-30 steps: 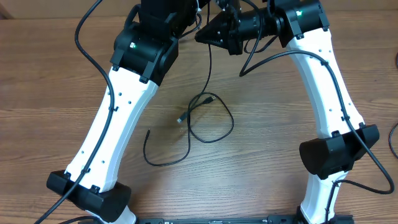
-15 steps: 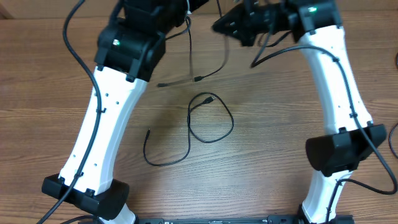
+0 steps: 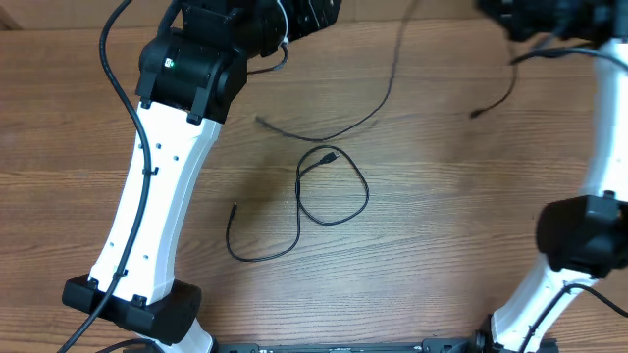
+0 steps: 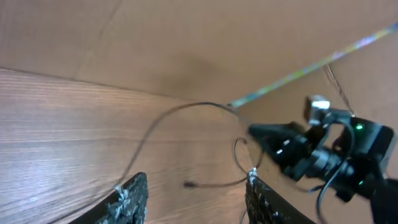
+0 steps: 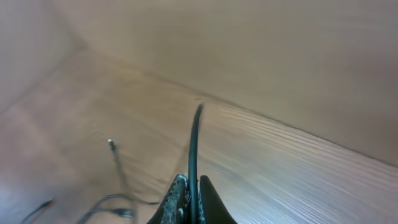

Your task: Untangle cables

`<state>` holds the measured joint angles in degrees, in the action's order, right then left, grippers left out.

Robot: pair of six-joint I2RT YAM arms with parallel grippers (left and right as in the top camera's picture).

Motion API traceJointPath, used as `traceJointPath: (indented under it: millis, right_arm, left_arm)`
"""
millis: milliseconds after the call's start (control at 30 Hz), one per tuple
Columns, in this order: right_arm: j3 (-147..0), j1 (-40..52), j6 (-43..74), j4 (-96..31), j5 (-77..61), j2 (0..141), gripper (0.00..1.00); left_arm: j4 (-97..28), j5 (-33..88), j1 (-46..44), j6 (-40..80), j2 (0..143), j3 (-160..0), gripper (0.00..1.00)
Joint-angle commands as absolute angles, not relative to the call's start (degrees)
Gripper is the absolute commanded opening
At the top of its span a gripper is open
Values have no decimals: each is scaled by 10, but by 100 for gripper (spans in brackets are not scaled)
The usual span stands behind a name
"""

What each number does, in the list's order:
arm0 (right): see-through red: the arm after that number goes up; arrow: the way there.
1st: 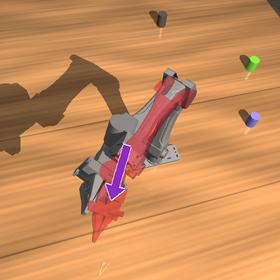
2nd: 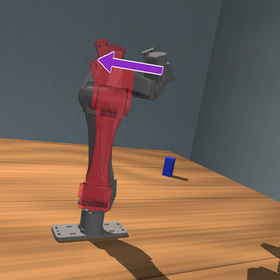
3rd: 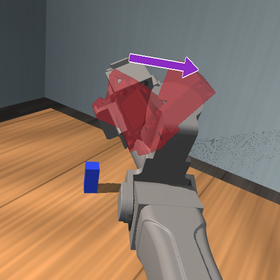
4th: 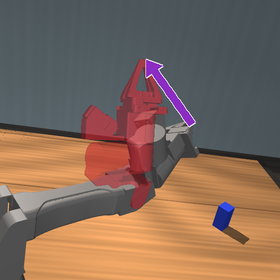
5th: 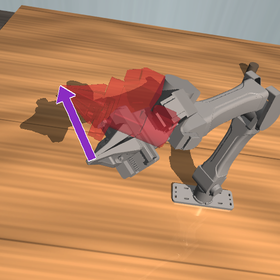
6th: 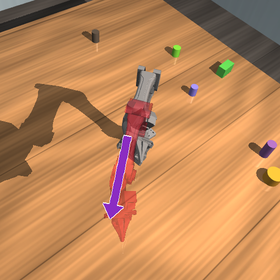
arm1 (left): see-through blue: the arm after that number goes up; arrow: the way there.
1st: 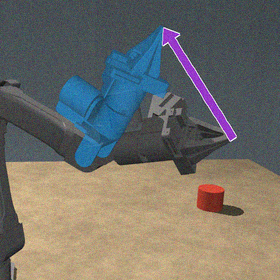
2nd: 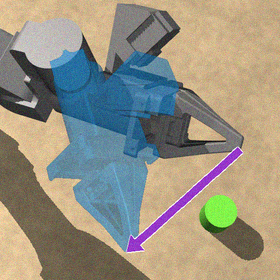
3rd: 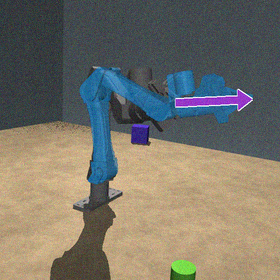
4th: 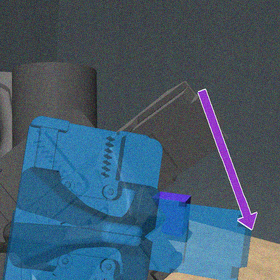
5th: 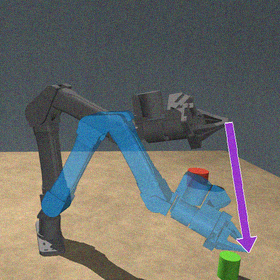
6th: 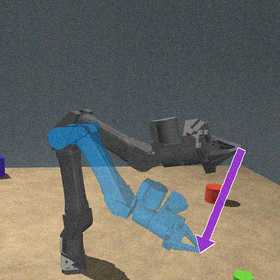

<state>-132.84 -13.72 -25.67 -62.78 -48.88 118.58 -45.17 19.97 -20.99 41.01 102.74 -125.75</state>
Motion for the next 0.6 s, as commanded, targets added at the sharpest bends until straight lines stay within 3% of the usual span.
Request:
traceJointPath:
  millis: [0, 467, 500, 533, 567]
  right_arm:
    - [-1327, -237, -228, -614, -480, 1188, 4]
    - [-1327, -538, -143, -582, -474, 1188, 4]
    - [-1327, -550, -143, -580, -490, 1188, 11]
    - [-1327, -562, -142, -579, -510, 1188, 38]
    - [-1327, -569, -135, -574, -524, 1188, 59]
  left_arm:
    - [-470, 233, -210, 363, 1030, -1270, 51]
    - [-553, 240, -210, 312, 1030, -1270, 50]
    - [-553, 240, -210, 312, 1030, -1270, 50]
    - [-553, 240, -211, 312, 1030, -1270, 50]
    - [-552, 240, -211, 312, 1030, -1270, 50]
